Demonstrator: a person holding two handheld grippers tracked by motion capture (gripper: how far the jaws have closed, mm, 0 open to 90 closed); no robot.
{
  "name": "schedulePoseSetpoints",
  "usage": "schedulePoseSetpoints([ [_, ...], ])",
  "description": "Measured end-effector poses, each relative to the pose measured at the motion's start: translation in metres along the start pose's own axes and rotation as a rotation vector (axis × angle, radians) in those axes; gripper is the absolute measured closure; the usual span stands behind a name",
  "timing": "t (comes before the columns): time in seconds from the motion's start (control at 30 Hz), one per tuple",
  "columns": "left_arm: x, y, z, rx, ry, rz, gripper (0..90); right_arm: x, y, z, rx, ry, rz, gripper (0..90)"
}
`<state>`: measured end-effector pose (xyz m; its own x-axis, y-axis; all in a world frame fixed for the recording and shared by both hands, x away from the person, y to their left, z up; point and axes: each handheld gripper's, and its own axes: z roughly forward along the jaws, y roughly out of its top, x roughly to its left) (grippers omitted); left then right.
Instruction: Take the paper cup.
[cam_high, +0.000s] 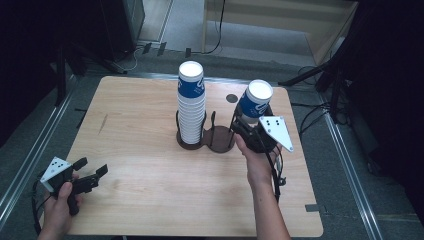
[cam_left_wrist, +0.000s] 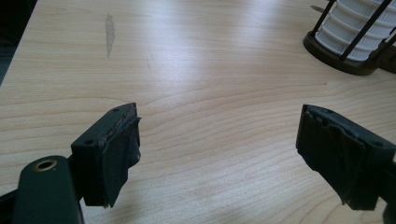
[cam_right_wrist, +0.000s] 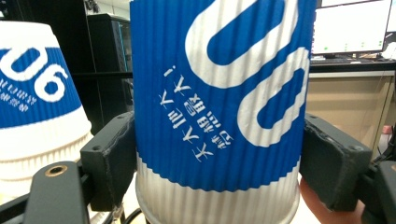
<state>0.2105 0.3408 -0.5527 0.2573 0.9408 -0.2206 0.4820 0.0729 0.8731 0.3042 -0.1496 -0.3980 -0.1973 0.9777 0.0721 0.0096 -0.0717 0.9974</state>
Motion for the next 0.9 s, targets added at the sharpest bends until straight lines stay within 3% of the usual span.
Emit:
schedulePoseSetpoints([
  [0.17, 0.002, 0.0, 0.0, -0.008, -0.01, -0.023, 14.2, -0.001, -0.01, -0.004, 0.018, -0.001, -0.002, 19.6],
  [0.33, 0.001, 0.0, -0.001, -0.01, -0.006, -0.012, 14.2, -0.004, -0.019, -0.009, 0.033, 0.0, 0.002, 19.7],
  [0.43, 0.002, 0.0, 0.0, -0.024, -0.013, -0.027, 14.2, -0.005, -0.024, -0.011, 0.038, 0.001, 0.003, 19.7],
  [0.67, -0.002, 0.001, -0.001, -0.054, 0.025, 0.022, 14.2, -0.007, -0.034, -0.018, 0.048, 0.012, 0.004, 19.7],
  [0.9, -0.014, 0.011, -0.002, -0.088, 0.014, 0.047, 14.2, -0.01, -0.043, -0.024, 0.063, 0.017, 0.006, 19.7],
])
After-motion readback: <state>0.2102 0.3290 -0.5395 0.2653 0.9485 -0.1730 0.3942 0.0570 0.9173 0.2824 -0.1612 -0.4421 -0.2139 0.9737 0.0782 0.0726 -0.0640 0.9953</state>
